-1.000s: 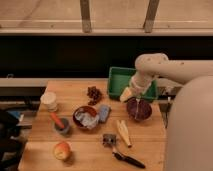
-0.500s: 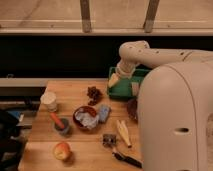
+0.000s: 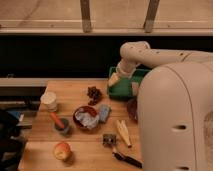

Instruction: Wipe tray with eraser

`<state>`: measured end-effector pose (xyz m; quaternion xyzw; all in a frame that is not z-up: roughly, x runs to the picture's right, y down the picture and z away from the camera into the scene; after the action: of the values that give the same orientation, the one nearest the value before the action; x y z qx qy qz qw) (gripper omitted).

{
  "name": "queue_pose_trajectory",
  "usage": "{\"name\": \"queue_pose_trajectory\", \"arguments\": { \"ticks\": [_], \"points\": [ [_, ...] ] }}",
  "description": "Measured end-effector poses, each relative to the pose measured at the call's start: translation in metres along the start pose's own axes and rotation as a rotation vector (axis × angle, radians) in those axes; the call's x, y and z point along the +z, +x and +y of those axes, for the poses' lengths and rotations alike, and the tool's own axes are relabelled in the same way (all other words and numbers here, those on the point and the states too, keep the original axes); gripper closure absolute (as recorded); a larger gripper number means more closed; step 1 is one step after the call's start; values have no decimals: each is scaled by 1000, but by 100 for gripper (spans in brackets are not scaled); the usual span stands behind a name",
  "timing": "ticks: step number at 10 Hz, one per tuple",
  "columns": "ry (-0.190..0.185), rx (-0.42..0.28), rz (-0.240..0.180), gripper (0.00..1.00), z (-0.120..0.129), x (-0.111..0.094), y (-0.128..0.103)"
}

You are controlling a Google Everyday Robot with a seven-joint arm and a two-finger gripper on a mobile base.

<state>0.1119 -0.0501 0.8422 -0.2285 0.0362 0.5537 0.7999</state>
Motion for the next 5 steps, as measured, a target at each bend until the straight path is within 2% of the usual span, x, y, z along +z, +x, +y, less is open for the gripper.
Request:
{"name": "queue_pose_trajectory", "arguments": {
  "ticks": [1,2,4,5],
  "points": [
    [-31,62,-24,20,-13,8,6],
    [-92,123,-61,20,-30,15,15],
    [-137,159,-110,20,-46,17,17],
    [-141,160,-118,20,-50,16,15]
  ]
}}
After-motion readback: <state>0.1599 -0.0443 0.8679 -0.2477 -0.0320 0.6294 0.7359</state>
